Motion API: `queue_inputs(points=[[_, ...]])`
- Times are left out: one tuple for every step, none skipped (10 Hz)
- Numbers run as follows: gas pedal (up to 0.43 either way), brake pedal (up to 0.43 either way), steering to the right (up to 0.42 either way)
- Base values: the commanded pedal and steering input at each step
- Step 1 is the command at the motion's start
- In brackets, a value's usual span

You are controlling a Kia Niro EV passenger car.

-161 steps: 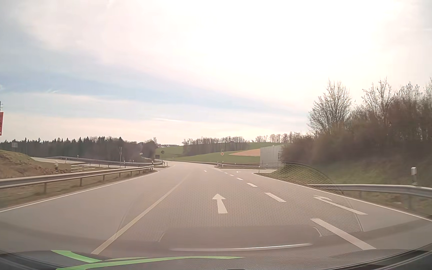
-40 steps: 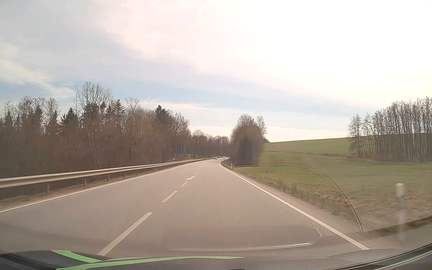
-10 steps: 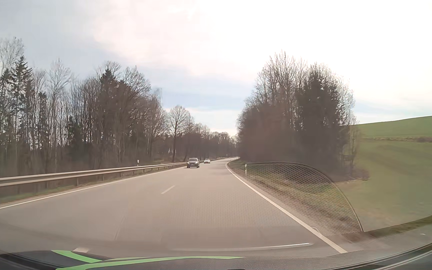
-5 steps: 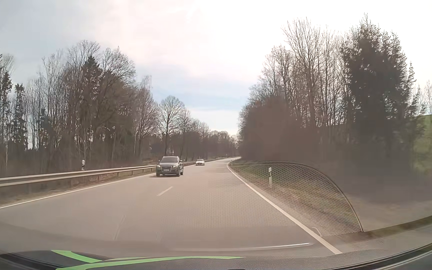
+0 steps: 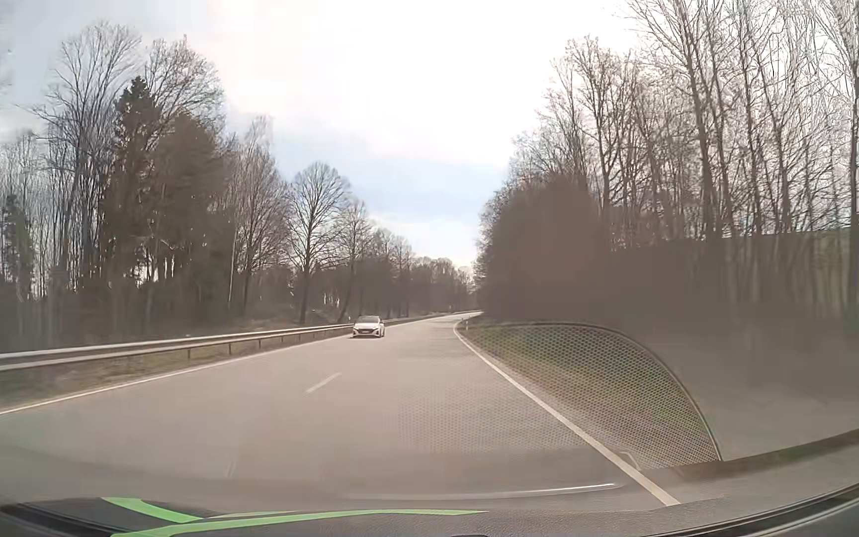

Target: Follow the waypoints while adhering to traffic rules and regulations

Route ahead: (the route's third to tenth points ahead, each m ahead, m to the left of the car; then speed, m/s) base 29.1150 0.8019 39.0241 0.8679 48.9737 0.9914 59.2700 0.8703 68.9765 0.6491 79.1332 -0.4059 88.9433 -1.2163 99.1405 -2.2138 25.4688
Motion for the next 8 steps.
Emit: queue_inputs(points=[[0.22,0.0,0.002],[0.22,0.0,0.003],[0.22,0.0,0.004],[0.22,0.0,0.004],[0.228,0.0,0.004],[0.228,0.0,0.004],[0.228,0.0,0.004],[0.228,0.0,0.004]])
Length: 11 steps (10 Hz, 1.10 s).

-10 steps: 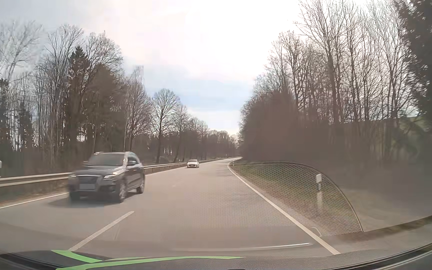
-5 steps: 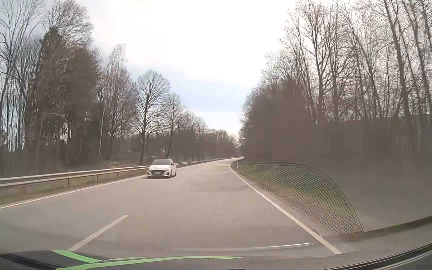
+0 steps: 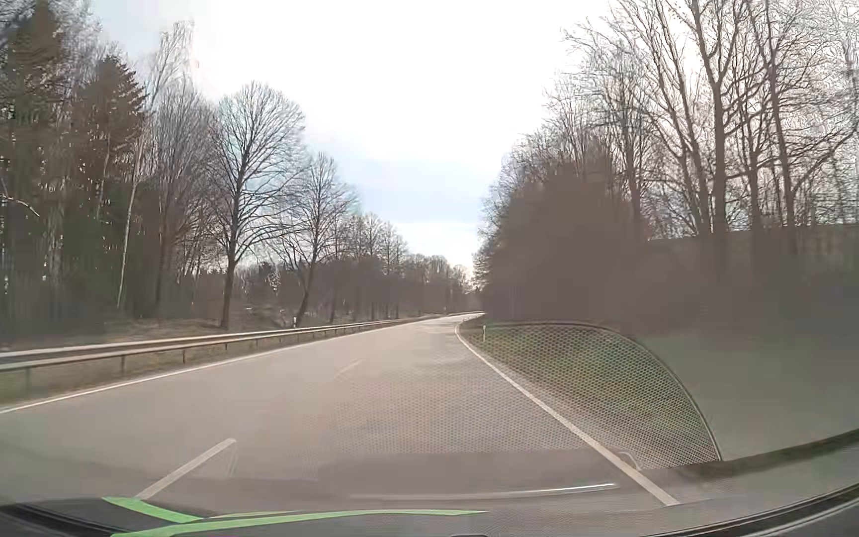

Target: Follow the waypoints while adhering to traffic rules and regulations

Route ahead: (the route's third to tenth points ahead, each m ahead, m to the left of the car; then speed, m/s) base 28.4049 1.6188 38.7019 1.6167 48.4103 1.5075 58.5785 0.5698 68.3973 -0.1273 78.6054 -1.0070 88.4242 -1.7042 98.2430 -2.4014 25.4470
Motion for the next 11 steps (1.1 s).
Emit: queue_inputs(points=[[0.228,0.0,0.004],[0.228,0.0,0.004],[0.24,0.0,0.004],[0.24,0.0,0.004],[0.24,0.0,0.004],[0.24,0.0,0.004],[0.24,0.0,0.004],[0.24,0.0,0.004],[0.24,0.0,0.004],[0.24,0.0,0.004],[0.24,0.0,0.004]])
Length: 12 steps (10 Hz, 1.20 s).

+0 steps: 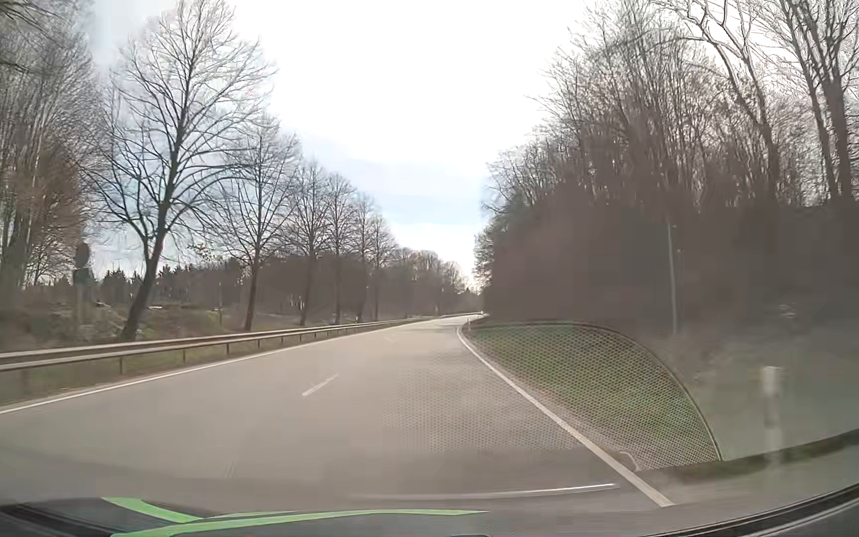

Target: Follow the waypoints while adhering to traffic rules and regulations

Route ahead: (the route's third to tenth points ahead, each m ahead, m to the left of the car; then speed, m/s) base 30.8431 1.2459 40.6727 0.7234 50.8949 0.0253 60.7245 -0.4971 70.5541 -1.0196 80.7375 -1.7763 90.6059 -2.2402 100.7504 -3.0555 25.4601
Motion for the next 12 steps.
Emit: queue_inputs(points=[[0.24,0.0,0.004],[0.24,0.0,0.004],[0.24,0.0,0.004],[0.24,0.0,0.004],[0.24,0.0,0.004],[0.24,0.0,0.004],[0.24,0.0,0.004],[0.24,0.0,0.004],[0.24,0.0,0.004],[0.24,0.0,0.004],[0.24,0.0,0.004],[0.24,0.0,0.004]])
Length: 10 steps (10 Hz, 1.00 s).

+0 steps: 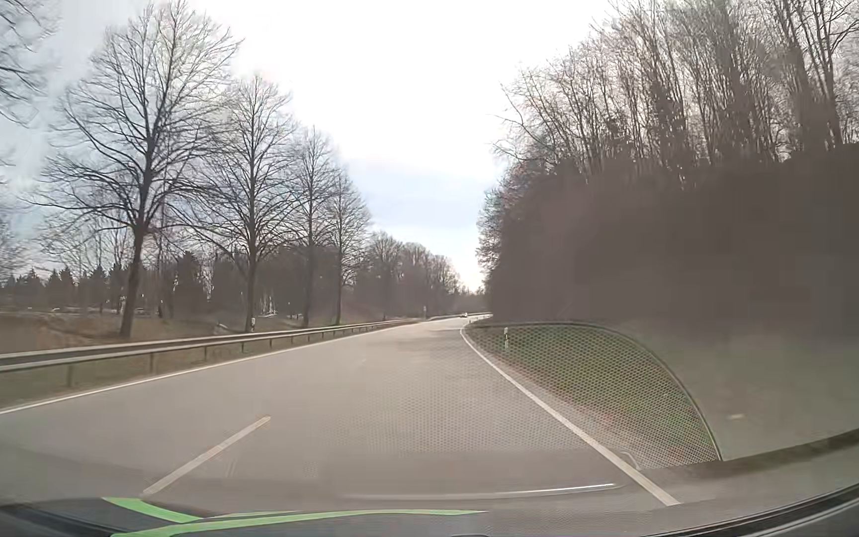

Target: Follow the waypoints while adhering to traffic rules and regulations

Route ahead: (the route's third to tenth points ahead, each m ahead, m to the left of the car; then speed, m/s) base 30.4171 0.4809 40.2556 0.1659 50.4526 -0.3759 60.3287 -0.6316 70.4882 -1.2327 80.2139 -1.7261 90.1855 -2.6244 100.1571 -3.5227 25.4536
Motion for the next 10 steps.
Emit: queue_inputs(points=[[0.24,0.0,0.004],[0.24,0.0,0.004],[0.24,0.0,0.005],[0.24,0.0,0.005],[0.24,0.0,0.005],[0.24,0.0,0.005],[0.24,0.0,0.006],[0.24,0.0,0.006],[0.24,0.0,0.006],[0.24,0.0,0.006]])
